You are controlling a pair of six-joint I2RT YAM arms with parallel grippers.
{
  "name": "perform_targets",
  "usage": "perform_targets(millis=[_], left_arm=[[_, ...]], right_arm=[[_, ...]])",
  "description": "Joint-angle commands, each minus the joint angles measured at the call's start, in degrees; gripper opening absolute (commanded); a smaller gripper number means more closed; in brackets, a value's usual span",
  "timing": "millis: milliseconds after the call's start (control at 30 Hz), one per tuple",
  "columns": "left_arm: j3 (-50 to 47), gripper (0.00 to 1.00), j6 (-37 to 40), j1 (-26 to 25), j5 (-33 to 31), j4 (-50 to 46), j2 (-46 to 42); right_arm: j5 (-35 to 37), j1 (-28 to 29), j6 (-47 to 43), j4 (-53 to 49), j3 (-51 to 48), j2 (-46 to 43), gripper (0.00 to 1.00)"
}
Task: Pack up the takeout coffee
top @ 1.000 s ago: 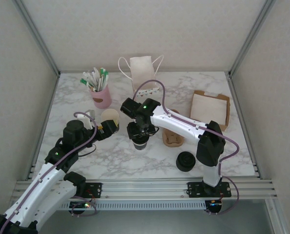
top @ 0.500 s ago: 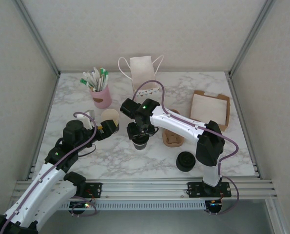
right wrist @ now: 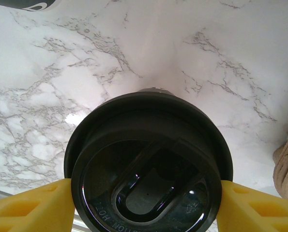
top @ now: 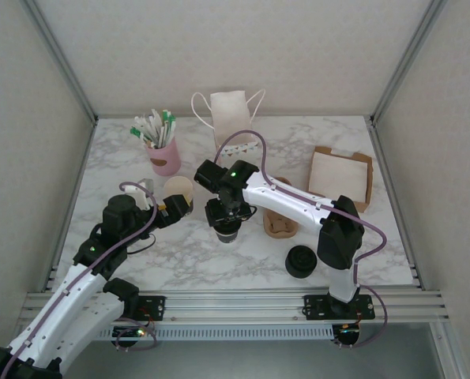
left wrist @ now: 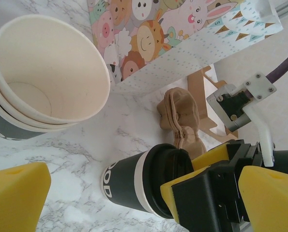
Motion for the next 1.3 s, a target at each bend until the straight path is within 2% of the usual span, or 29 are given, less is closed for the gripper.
perform_targets(millis=[0, 433, 1267], left_arm=[[-0.9, 1.00, 0.8, 0.7, 1.2, 0.5, -0.5], [-1.0, 1.00, 1.0, 0.9, 1.3, 0.9, -0.1], [-1.7, 1.00, 1.1, 1.2, 1.5, 1.2, -0.1]], right_arm=[[0.5, 0.9, 0.1, -1.9, 0.6, -1.3, 0.70], [1.1, 1.0, 0.3, -2.2, 0.7, -2.9, 0.70], [-1.2, 1.2, 0.2, 0.3, -2.1, -0.6, 0.70]])
